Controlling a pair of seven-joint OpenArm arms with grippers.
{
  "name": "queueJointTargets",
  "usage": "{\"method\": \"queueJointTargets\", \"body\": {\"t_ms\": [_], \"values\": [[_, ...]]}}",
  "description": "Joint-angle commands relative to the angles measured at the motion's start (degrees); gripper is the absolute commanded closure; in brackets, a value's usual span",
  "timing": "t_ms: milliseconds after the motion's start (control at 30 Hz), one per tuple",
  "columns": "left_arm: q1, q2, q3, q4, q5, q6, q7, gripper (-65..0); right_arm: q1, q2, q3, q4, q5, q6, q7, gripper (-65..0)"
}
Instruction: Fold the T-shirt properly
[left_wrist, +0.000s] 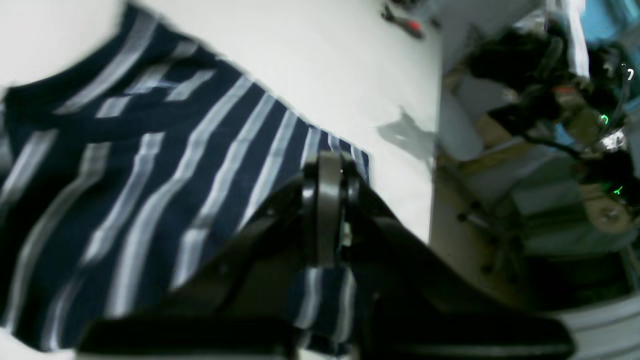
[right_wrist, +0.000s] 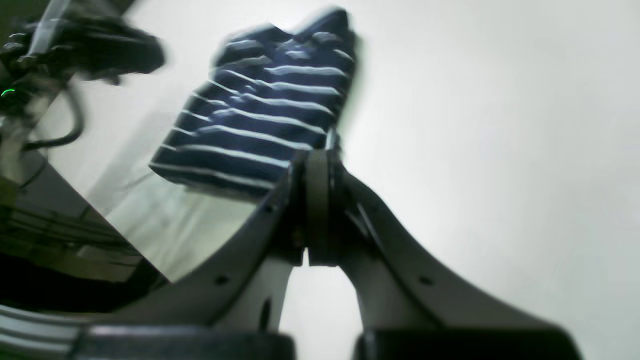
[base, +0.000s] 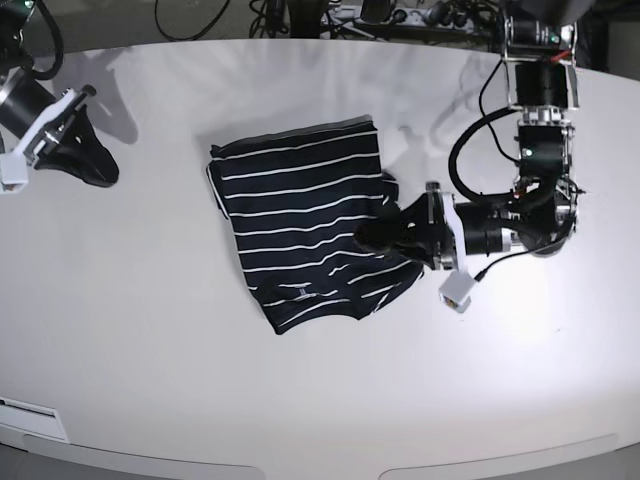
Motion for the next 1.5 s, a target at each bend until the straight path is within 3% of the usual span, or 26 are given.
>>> {"method": "queueJointTargets", "body": {"t_ms": [0,300,567,800,967,1033,1100,1300,1467], "values": [[0.79,-0.63,-1.01,4.22,-1.56,-0.45,-0.17,0.0,-0.96,1.11,1.77,0.92,1.76,0.3,0.94,0.0],[23.1,-2.75,-8.0,26.16,-1.56,-0.45,-0.28,0.0,-10.93,1.14,10.38,0.92,1.76,0.3,-1.73,0.0],[45.03,-3.19,-17.81,36.35,-1.56,-0.45,-0.31,0.0,-21.16,1.14,11.34,0.92,1.76,0.3,-1.75,0.0],[60.74,-3.17,-23.1,38.6,-1.56,0.7,-0.24,0.0,-30.56,1.14,11.34,0.92,1.76,0.3,-4.0,0.0],[71.12,-2.97,-23.45,38.53,-1.56,-0.42,-0.33,0.0,-37.55,0.24,11.21,0.72,1.76,0.3,-6.6,0.0],[74.69,-2.56,-23.45,37.86,2.34,-0.45,-1.53,0.0,-39.6,-0.48,10.54,0.17,1.76,0.3,-6.45,0.0],[77.22,-2.05,-23.17,35.39,8.41,-0.45,-7.21,0.0,-39.87,-0.42,7.69,-1.49,1.38,0.3,-4.92,0.0],[72.13,-2.1,-16.02,18.05,28.24,-0.2,-23.63,0.0,-35.47,0.9,-9.64,-13.73,-19.52,0.3,10.4,0.0],[58.97,-2.1,-7.65,-6.25,45.97,4.76,-38.21,0.0,-23.74,0.98,-24.17,-28.55,-40.04,0.3,25.16,0.0]]}}
